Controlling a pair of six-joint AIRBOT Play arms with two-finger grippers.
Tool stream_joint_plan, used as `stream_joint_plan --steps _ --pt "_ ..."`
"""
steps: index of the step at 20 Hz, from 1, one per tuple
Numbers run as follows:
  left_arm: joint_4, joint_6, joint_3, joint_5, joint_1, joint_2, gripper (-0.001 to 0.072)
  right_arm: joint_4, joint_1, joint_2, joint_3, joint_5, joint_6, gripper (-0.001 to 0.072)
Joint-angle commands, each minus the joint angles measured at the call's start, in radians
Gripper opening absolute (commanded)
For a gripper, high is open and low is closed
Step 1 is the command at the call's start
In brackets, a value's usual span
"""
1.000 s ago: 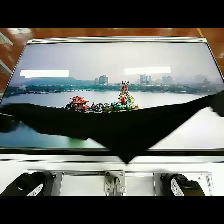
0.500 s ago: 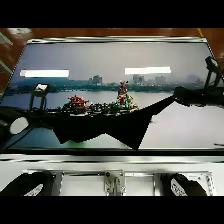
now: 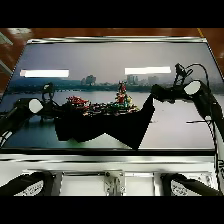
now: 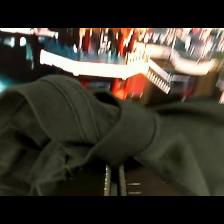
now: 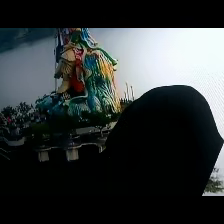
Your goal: Fold the shirts.
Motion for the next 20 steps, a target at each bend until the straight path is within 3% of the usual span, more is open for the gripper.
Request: stream_joint_plan --steps 1,2,5,7,10,14,17,20 --pt "-0.095 0.223 0.084 -0.188 0.124 -0.008 0.0491 -0.006 0.005 -0.006 0.002 -0.019 -0.009 0.0063" --pt "-0.097 0.217 0.122 -0.307 0.183 -0.005 0.072 -0.007 -0.006 0.006 0.002 -0.005 -0.014 0.0062" --pt "-0.103 0.254 0.154 -0.566 0.336 0.014 0.072 -0.017 -0.019 0.026 0.002 0.026 -0.027 0.0062" --pt "-0.104 0.252 0.108 -0.615 0.372 0.058 0.0719 -0.03 -0.018 0.026 0.002 0.07 -0.028 0.0063" --pt "-0.167 0.21 -0.103 -0.51 0.329 0.158 0.0716 -0.031 -0.018 0.026 0.002 0.097 -0.06 0.0063" --pt "-0.402 0.189 -0.426 -0.22 0.216 0.197 0.0716 -0.031 -0.018 0.026 0.002 0.097 -0.066 0.0063" --pt "-0.503 0.192 -0.498 -0.024 0.151 0.184 0.0715 -0.031 -0.018 0.026 0.002 0.097 -0.071 0.0063" --pt "-0.526 0.177 -0.499 0.085 0.084 0.131 0.0714 -0.031 -0.018 0.026 0.002 0.092 -0.071 0.0063"
